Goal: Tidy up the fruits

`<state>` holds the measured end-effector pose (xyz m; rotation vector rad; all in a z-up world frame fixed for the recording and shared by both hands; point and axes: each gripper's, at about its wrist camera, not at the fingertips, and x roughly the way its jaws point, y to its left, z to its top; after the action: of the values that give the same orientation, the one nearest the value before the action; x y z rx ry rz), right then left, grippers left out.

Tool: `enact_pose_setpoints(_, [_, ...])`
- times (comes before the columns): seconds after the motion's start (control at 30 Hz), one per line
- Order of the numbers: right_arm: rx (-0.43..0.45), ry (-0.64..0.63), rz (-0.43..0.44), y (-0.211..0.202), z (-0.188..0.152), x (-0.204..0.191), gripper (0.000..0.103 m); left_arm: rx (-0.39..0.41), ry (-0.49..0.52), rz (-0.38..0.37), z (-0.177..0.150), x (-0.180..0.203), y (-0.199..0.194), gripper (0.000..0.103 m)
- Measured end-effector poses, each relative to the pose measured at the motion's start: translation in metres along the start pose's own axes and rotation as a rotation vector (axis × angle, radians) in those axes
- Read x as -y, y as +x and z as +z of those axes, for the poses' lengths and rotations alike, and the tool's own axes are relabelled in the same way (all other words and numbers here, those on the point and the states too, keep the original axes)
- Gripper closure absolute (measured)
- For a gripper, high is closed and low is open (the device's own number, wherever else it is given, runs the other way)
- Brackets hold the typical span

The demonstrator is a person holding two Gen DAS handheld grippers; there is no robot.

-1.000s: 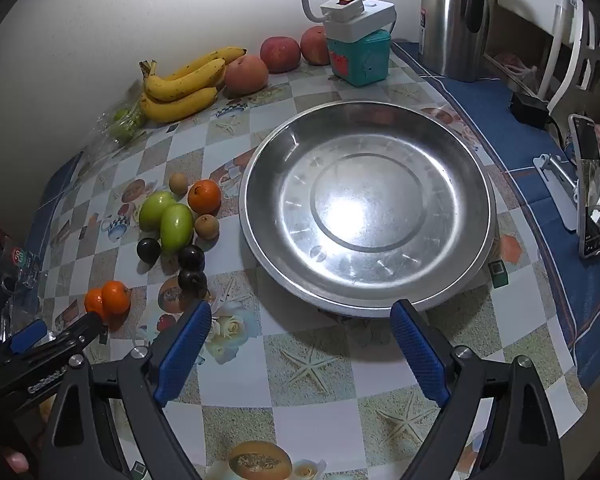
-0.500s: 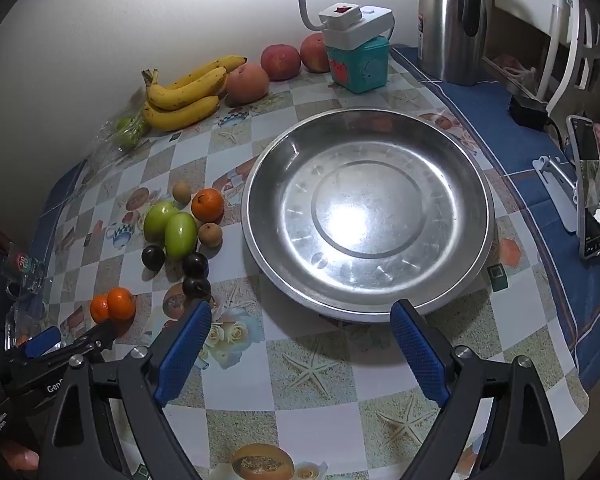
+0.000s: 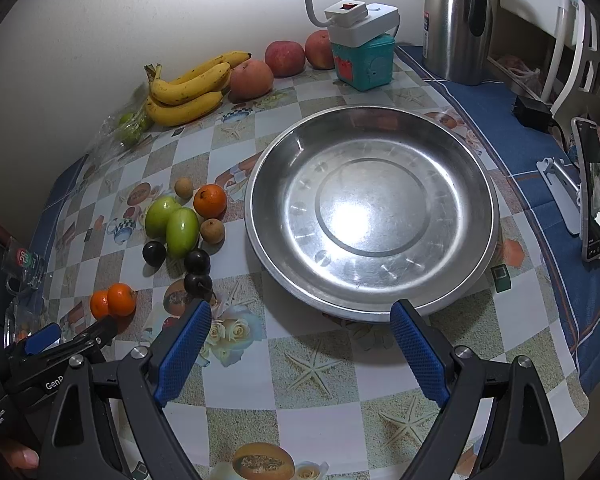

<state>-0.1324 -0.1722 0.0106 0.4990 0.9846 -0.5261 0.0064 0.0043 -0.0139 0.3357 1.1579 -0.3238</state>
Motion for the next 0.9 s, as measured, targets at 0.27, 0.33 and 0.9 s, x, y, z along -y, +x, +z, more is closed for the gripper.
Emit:
enact_pose_setpoints(0.27, [-0.001, -0.006, 0.0, 0.0006, -0.0001, -0.001, 0.012, -0.012, -0.011, -0.002, 0.0006, -0.0017, 0.0024, 0.0])
enact_pose_setpoints(0.33, [-0.001, -0.007, 0.0, 0.0006, -0.0001, -0.001, 0.012, -0.012, -0.01, -0.003, 0.0005, -0.0021, 0.0024, 0.0])
enact_pose_setpoints(0.9, [-0.002, -0.009, -0.001, 0.0004, -0.0006, -0.0013, 0.012, -0.03, -0.024, -0.008, 0.0006, -0.0035, 0.0051, 0.0])
